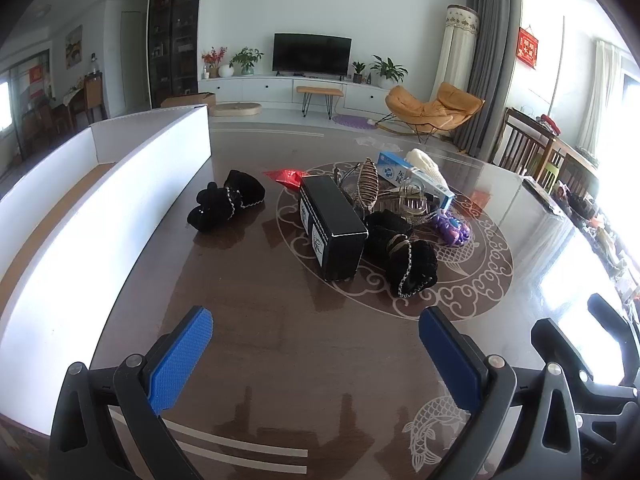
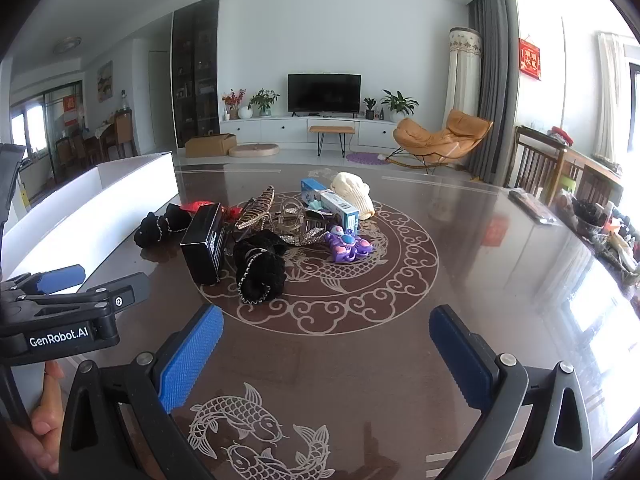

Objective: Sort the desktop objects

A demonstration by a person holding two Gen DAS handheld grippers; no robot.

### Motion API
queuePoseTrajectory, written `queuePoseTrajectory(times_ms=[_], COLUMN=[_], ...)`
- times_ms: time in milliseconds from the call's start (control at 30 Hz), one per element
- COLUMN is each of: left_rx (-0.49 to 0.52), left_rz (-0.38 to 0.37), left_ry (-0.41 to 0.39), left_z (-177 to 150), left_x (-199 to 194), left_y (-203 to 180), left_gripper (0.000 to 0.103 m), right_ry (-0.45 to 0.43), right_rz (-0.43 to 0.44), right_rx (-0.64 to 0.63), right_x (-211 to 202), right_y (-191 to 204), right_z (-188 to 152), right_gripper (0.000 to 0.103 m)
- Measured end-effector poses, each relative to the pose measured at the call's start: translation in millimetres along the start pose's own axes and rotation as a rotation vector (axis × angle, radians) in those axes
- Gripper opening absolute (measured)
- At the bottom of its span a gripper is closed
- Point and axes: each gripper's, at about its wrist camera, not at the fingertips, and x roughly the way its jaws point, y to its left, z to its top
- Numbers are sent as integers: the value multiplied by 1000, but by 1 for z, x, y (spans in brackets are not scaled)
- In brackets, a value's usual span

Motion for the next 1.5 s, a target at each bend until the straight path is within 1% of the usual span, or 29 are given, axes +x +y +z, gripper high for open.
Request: queuePoseTrajectory(times_ms=[233,500,633,767,967,1167,1500], left_rx=[6,35,44,61,47,28,49], left_rz=[11,55,49,52,59,66,94], left_ry=[13,17,27,40,31,47,73], left_z=[-2,-14,-24,-29,-29,-31,-37], left_x=[5,11,14,20,20,26,36], left_y=[1,4,4,3,8,15,17], left_gripper=[103,103,103,103,103,103,103], right_ry=[10,10,6,36,48,62,87], right_rz=[5,10,10,5,8,10,11], right_rx=[1,13,10,7,28,18,15], right_x=[2,2,2,11,16,23,30], right_y=[2,-1,0,1,3,6,8], right_z=[-1,-4,-7,-10,-12,-12,-18], right_gripper=[103,103,103,103,103,103,103])
